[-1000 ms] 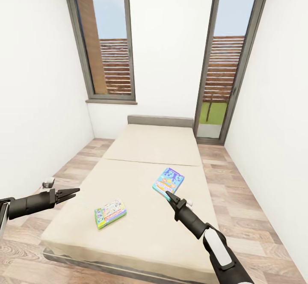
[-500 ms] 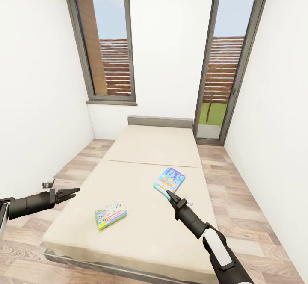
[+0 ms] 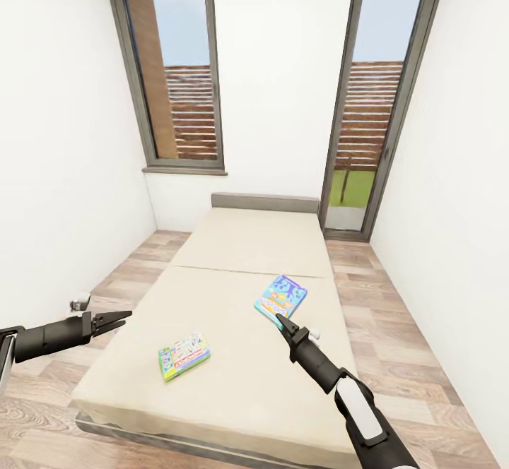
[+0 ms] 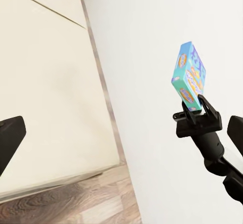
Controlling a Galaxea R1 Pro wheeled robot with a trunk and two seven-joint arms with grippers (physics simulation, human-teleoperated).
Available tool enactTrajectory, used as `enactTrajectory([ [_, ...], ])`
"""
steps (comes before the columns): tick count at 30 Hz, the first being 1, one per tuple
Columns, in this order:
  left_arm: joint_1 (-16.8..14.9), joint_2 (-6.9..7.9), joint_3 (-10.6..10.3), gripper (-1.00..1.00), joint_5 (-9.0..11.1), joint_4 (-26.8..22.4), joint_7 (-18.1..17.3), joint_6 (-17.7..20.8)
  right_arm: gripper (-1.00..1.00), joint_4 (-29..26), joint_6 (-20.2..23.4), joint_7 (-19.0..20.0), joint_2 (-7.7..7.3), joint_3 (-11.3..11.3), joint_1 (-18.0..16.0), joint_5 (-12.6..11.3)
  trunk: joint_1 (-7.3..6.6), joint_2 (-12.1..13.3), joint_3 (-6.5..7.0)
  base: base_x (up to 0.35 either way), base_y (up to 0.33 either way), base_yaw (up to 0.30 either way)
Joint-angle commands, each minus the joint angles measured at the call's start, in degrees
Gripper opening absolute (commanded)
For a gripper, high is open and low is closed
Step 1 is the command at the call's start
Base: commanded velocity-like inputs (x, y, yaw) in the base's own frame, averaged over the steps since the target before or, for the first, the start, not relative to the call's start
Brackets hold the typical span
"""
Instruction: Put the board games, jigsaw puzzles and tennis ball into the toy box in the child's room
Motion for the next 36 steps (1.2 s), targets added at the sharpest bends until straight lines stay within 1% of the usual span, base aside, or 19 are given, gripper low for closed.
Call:
enactTrajectory([
  [1, -0.06, -0.02, 0.09, 1.0, -0.61, -0.04, -0.52, 0.6, -1.0, 0.0, 0.43, 0.11, 0.06, -0.19, -0.05, -0.24, -0.22, 0.36, 0.11, 0.0, 0.0, 0.0],
  [36, -0.06, -0.07, 0.0, 1.0, -0.61, -0.04, -0.47, 0.61, -1.0, -0.07, 0.26, 0.2, 0.13, -0.19, -0.04, -0.24, -7.91, 14.4, 6.39, 0.0, 0.0, 0.0],
])
